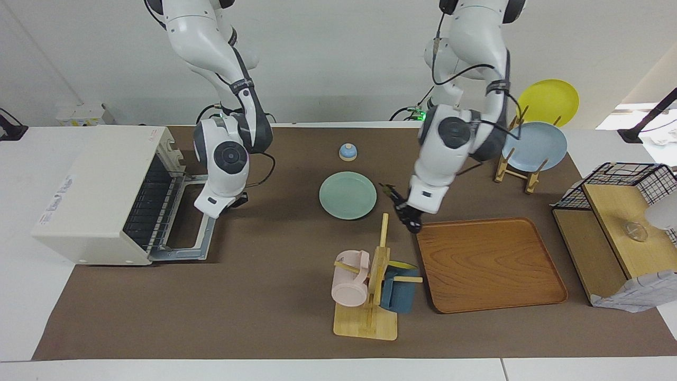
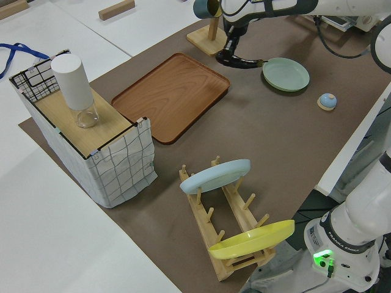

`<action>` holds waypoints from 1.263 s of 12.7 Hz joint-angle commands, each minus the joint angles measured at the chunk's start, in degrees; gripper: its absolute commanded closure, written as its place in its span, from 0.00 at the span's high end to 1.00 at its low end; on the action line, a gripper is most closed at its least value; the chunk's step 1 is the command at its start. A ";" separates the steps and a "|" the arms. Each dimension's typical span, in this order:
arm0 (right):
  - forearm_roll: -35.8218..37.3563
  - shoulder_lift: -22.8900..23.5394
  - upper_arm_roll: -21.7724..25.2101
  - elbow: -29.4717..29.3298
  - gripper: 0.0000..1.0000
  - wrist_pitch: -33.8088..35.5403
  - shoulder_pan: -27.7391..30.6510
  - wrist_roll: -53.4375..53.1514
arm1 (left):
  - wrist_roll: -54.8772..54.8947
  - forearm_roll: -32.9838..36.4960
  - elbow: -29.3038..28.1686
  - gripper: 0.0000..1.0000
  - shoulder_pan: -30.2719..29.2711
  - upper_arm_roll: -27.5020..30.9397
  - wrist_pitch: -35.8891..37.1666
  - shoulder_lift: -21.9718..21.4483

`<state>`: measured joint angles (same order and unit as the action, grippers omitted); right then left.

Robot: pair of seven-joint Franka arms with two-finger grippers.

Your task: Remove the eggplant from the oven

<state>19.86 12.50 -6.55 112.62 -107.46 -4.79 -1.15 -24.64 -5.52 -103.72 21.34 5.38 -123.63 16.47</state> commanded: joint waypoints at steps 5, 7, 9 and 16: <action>-3.91 -10.29 1.19 -9.42 0.55 13.49 10.49 15.30 | 12.87 -0.37 6.87 1.00 -9.64 -0.90 -8.02 8.49; -11.12 -14.59 2.33 -13.73 1.00 18.67 13.65 16.35 | 13.13 -0.19 5.12 1.00 -10.88 -0.90 -3.86 4.30; -17.63 -16.19 2.60 -21.17 1.00 24.02 15.15 16.27 | 14.09 0.24 5.37 1.00 -11.67 -0.81 13.23 -4.20; -17.05 -13.73 2.42 -29.57 1.00 32.40 14.73 15.30 | 21.83 6.66 13.63 1.00 -12.20 -0.37 45.39 -22.27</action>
<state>3.11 -2.52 -3.66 85.08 -76.50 9.75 14.34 -4.06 -0.50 -92.98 9.42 5.06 -81.52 -7.02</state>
